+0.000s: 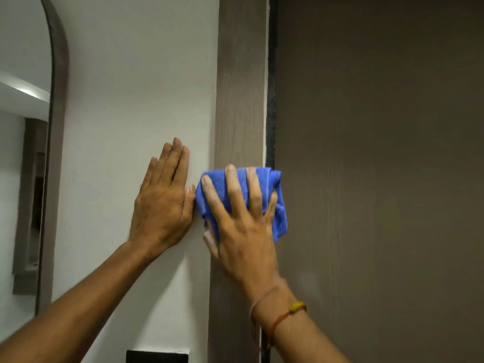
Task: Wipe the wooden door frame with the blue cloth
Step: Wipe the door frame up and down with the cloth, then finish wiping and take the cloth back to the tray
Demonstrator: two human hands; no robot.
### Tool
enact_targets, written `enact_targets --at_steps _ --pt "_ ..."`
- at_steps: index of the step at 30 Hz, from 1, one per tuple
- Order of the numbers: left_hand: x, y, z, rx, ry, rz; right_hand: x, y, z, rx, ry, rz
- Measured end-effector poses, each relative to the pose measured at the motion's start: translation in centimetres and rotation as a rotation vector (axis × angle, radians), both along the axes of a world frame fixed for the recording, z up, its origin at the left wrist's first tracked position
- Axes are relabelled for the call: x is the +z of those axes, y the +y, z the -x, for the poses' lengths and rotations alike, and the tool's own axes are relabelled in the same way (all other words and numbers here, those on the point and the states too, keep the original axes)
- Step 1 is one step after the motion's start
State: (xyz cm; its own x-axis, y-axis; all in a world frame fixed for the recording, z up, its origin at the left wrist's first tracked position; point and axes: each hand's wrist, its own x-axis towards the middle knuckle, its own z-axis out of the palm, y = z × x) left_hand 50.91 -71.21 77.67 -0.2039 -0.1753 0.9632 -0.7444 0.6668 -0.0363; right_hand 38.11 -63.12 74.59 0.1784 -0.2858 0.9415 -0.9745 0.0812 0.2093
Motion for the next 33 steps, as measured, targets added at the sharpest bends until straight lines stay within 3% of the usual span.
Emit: enact_targets --at_steps 3,5,7,10,12,15,17,19,21,25,29,33 --pt "-1.5 4.2 0.7 -0.298 0.298 -0.184 -3.8 1.5 0.3 0.128 -0.069 -0.049" --pt "-3.6 7.9 1.2 -0.47 0.479 -0.272 -5.7 3.2 1.0 0.34 -0.249 -0.062" --pt "-5.9 11.1 2.1 -0.57 0.481 -0.483 -7.0 5.4 1.9 0.523 -0.431 -0.012" --pt "-9.4 15.4 5.4 -0.792 0.228 -0.923 -10.4 9.7 4.3 0.522 -0.485 0.014" --pt "-11.4 17.1 8.1 -0.841 0.042 -0.999 -12.8 13.2 6.2 0.499 -0.543 -0.076" --pt "-14.4 20.2 14.2 -0.937 -0.182 -1.087 -17.4 21.0 11.5 0.351 -0.791 -0.254" --pt "-16.5 22.7 17.9 -1.032 -0.328 -1.176 -20.1 26.7 15.0 0.374 -1.144 -0.253" --pt "-19.2 27.0 22.4 -1.179 -0.511 -1.261 -23.3 33.5 18.2 0.425 -1.57 -0.027" --pt "-22.7 32.3 27.1 -1.322 -0.655 -1.394 -27.3 41.1 20.3 0.426 -1.839 0.169" --pt "-31.2 44.8 35.1 -1.42 -0.866 -1.557 -34.9 54.7 22.3 0.205 -1.979 0.471" --pt "-41.1 55.8 40.0 -1.276 -1.02 -1.7 -42.9 65.2 23.6 -0.12 -2.032 0.656" --pt "-53.1 66.2 45.5 -1.114 -1.176 -1.68 -53.4 74.0 26.8 -0.286 -2.207 0.723"
